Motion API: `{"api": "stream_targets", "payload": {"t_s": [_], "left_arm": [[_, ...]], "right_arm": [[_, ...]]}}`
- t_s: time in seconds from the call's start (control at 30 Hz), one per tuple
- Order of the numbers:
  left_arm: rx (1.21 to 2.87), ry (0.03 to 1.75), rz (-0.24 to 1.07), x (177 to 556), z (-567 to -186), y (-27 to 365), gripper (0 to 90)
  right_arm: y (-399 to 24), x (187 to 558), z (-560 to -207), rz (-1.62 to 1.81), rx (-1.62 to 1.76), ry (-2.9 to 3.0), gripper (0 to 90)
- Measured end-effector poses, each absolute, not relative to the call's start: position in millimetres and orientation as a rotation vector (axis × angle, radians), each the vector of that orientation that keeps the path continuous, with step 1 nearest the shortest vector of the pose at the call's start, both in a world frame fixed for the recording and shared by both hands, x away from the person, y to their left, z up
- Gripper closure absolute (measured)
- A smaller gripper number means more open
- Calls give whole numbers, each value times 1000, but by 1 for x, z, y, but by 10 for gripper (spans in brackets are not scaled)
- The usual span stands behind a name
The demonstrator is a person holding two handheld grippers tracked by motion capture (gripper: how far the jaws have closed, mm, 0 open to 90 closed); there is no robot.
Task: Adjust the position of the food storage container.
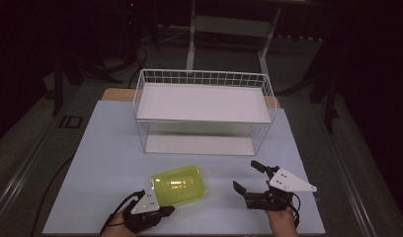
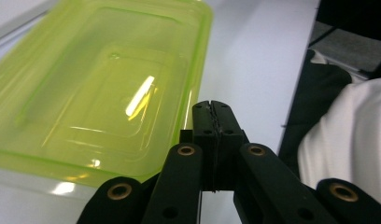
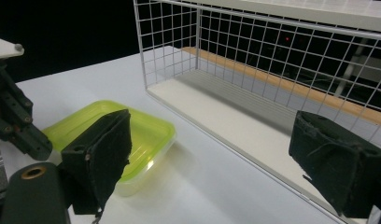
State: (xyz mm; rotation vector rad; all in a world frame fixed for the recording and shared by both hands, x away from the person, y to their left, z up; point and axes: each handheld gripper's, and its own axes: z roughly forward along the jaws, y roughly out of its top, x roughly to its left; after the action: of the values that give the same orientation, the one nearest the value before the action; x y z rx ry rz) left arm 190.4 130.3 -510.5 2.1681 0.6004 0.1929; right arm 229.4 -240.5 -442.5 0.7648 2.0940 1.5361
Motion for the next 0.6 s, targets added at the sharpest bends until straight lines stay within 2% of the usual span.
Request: {"api": "stream_targets", "payload": {"t_s": [0.4,0.6], "left_arm": [[2133,616,275,202,-516,140,900],[2136,621,271,201,-513,141,900]], "right_arm": [[-240,230,-443,1540,761,2102,131],[-240,230,-443,1543,760,2105,131]]}}
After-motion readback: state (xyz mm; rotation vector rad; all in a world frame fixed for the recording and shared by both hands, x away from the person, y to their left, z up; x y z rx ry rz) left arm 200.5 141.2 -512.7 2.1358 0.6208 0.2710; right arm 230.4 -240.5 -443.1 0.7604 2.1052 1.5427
